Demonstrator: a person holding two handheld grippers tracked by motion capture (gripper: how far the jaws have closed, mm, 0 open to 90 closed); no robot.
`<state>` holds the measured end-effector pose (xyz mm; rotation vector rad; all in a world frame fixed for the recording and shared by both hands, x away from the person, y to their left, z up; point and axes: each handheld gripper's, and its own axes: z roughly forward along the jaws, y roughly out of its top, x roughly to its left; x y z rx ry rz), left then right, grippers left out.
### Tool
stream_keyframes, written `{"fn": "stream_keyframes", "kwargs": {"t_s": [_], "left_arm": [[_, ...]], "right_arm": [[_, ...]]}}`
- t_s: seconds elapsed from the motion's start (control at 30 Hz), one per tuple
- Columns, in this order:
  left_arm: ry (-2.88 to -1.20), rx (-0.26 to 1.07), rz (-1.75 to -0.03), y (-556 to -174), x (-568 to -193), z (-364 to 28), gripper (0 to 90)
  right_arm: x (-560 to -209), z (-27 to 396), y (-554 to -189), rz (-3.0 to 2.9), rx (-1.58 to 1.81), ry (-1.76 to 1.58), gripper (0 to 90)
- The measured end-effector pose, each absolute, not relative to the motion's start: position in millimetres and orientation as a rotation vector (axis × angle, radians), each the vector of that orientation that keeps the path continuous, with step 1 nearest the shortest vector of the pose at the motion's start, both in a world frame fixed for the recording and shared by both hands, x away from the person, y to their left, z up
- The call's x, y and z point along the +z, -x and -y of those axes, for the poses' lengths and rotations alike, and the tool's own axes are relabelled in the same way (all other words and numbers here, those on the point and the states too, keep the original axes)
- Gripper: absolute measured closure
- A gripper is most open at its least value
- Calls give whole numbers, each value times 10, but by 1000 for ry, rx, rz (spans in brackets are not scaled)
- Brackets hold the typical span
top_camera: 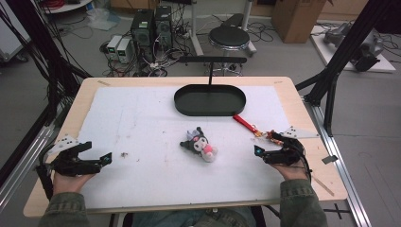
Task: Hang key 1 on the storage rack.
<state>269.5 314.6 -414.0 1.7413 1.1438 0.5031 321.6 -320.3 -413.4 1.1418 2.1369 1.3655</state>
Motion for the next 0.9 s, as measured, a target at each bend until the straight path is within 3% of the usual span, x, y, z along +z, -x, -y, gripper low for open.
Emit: {"fn": "stream_keyframes", "kwargs": {"t_s": [0.9], "left_arm": [[-1755, 528, -1134, -2693, -4142, -3129, 17]], "right_arm": [[-4142, 3215, -3222, -2127, 1364, -1154, 6]]}}
